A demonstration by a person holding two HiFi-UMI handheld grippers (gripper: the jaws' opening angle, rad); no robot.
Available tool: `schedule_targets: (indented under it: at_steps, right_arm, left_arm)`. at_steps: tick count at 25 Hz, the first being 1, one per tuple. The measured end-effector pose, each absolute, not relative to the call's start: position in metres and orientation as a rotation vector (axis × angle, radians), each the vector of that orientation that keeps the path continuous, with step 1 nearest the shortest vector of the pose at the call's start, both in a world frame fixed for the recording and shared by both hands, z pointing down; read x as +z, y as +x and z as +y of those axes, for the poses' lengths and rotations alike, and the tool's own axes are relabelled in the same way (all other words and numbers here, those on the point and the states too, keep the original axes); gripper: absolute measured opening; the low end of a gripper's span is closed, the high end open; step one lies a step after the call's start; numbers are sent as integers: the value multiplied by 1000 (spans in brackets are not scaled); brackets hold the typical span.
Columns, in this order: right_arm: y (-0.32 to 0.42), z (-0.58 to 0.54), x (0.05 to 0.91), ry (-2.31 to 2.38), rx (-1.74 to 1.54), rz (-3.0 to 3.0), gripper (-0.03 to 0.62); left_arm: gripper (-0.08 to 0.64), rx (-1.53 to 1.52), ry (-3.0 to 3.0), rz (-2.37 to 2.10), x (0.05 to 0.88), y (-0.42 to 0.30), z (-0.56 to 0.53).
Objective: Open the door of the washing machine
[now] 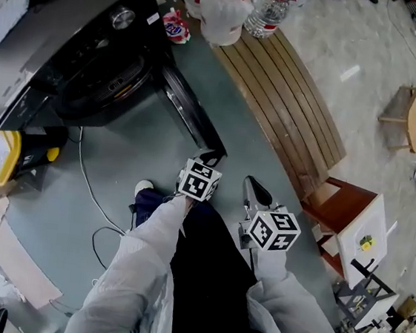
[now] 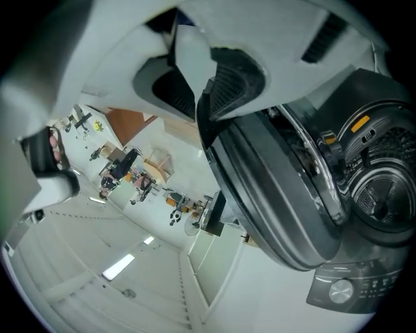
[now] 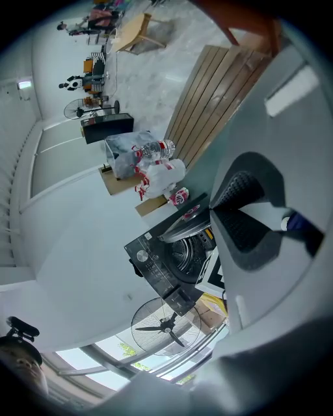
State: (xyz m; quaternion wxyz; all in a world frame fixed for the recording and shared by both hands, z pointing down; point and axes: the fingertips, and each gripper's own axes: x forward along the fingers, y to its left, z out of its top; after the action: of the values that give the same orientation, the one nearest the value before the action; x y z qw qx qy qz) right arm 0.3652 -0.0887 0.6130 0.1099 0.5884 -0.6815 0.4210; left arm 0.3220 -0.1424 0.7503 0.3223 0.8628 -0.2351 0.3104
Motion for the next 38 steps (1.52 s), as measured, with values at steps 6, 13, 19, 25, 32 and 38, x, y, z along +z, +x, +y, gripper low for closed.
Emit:
schedule_targets:
  at_steps: [6,13,19,25,32,38]
  right_arm:
    - [361,-91,595,1751,1274,-2069,9]
    - [313,-101,554,1654,1206,-2213,9]
    - [234,-131,512,1485,1113,-2394,9]
    - [159,-171,447,1314,840,-2575,9]
    - [96,-186,377,1216,553,-2713,9]
    - [62,-158,382,1126,449,-2686,9]
  left_arm:
    - [143,854,2338,-538,715,290,-127]
    - [142,741,2322,-757,629,179,-131]
    - [107,573,2304,-1061,540,67,-144]
    - [55,365,2271,-1383,455,-33,-146]
    - [0,192,2211,-1585,404,-105,-126]
    - [0,126,2207,-1586,407,-114,-116]
